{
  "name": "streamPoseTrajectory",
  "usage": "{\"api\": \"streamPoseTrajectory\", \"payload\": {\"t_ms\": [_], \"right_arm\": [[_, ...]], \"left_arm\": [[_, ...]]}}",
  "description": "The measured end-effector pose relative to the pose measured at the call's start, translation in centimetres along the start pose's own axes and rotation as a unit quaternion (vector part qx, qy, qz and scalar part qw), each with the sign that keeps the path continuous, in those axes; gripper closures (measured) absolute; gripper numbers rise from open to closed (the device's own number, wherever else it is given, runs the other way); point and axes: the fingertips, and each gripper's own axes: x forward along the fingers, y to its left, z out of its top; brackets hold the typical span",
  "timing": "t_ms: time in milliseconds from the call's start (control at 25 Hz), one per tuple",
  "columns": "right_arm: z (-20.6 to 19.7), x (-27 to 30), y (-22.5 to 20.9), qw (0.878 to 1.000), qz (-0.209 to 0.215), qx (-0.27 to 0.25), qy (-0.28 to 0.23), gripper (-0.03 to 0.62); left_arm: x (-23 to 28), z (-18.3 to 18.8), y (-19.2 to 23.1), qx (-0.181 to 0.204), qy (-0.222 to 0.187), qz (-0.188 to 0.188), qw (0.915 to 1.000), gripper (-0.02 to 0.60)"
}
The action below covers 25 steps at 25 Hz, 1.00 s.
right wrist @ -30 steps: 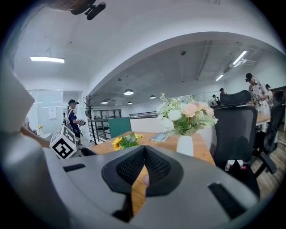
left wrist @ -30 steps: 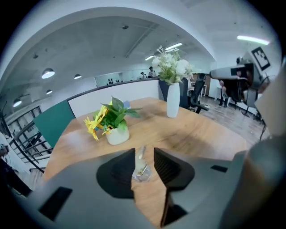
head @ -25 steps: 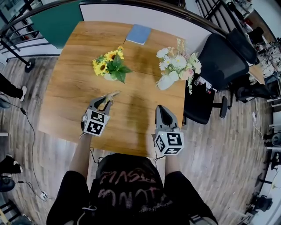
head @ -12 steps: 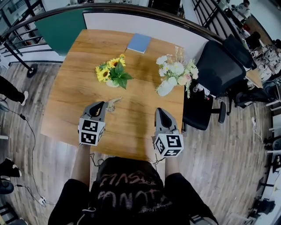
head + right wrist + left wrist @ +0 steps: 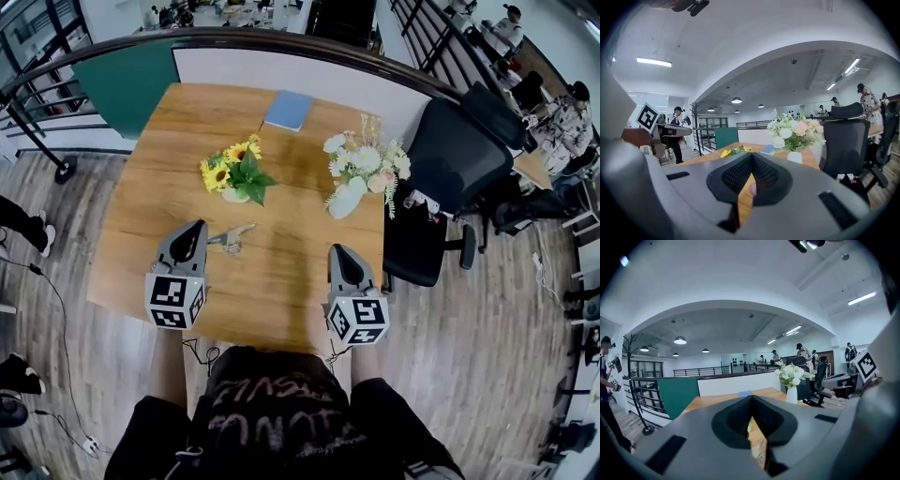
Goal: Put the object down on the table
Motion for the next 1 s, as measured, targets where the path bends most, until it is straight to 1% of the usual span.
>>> {"api": "streamPoseTrajectory", "payload": {"t_ms": [160,320,400,640,840,1000], "right_arm": [[0.4,-0.4,-0.5,1.0,-0.009,-0.002,-0.001,0.589],[0.8,-0.7,-0.9,1.0,-0.011,-0.001,-0.004,0.589],[0.9,-0.7,-0.9,1.0,-0.01,0.002,-0.005,0.589],[1.2,-0.9,-0.5,1.0,-0.001,-0.003,-0.006,0.589],[2.0,-1.2,-0.8,1.0,-0.01,-0.019,-0.013,0.589],[2.2,-1.1,-0.6,1.0,-0.007,-0.02,-0.015,0.589]], "left_arm": [[-0.8,1.7,0.1,0.011,-0.026,0.008,0.9996,0.569],[-1.5,2.8,0.2,0.028,-0.043,0.017,0.9985,0.568],[-1.7,2.8,0.4,0.025,-0.049,0.023,0.9982,0.568],[-2.4,2.4,0.9,0.022,-0.057,0.032,0.9976,0.568],[-2.7,2.5,0.7,0.038,-0.057,0.036,0.9971,0.568],[-2.8,2.4,1.2,0.03,-0.057,0.04,0.9971,0.568]]}}
